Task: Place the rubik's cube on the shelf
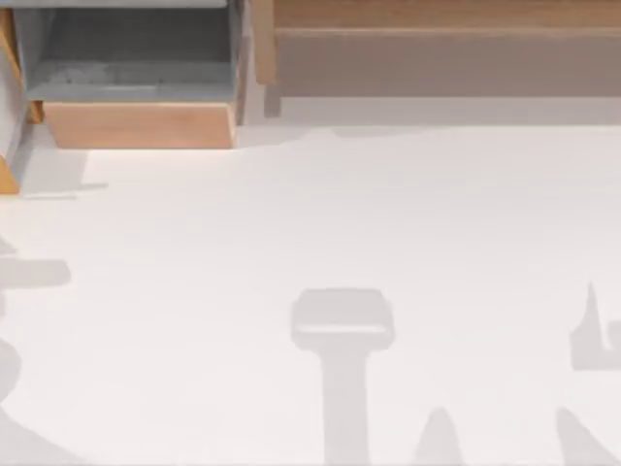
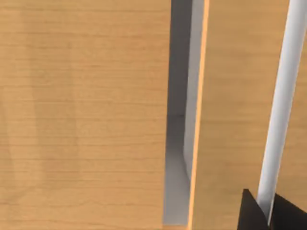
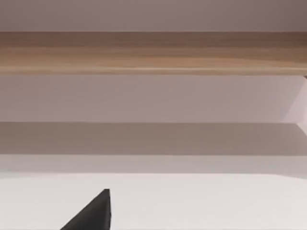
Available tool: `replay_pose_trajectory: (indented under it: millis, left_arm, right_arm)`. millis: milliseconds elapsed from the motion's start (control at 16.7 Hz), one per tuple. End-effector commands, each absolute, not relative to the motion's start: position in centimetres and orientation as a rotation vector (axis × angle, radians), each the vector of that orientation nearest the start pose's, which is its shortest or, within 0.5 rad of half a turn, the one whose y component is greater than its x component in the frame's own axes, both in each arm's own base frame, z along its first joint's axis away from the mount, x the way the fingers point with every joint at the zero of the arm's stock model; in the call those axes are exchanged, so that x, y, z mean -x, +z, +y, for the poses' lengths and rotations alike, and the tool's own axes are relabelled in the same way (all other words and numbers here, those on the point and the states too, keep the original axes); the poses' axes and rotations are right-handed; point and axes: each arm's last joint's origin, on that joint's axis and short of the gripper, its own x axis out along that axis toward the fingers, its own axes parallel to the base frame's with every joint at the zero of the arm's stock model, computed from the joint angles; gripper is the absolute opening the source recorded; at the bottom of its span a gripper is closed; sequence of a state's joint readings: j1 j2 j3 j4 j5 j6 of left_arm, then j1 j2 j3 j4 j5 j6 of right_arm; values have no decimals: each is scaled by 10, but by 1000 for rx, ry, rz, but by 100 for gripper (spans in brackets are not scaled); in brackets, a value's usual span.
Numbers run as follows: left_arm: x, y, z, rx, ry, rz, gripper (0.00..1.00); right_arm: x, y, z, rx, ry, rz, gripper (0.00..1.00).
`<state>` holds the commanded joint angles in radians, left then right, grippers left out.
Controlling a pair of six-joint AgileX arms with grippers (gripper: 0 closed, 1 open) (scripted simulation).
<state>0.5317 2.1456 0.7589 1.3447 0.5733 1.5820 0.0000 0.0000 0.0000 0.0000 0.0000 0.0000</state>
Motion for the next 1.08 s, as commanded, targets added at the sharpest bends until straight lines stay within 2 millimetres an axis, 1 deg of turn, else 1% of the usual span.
replay_pose_trajectory:
  millis: [120, 180, 420, 540, 780, 840, 900, 1080]
  left_arm:
    - [-309, 88, 174, -1553, -34, 6, 0]
    - [-307, 88, 174, -1555, -32, 5, 0]
    - [-307, 87, 174, -1555, -33, 7, 0]
    - [-295, 86, 176, -1549, -32, 14, 0]
    - [-257, 86, 175, -1546, -37, 11, 0]
    - [-250, 87, 175, -1550, -36, 8, 0]
    - [-246, 87, 175, -1554, -34, 6, 0]
    - [-245, 88, 175, -1555, -33, 5, 0]
  right_arm:
    - [-106, 160, -1, 0, 0, 0, 100]
    - [-106, 160, -1, 0, 0, 0, 100]
    - [-106, 160, -1, 0, 0, 0, 100]
    - [-106, 160, -1, 0, 0, 0, 100]
    - [-106, 160, -1, 0, 0, 0, 100]
    - [-106, 160, -1, 0, 0, 0, 100]
    - [-106, 160, -1, 0, 0, 0, 100]
    - [-106, 160, -1, 0, 0, 0, 100]
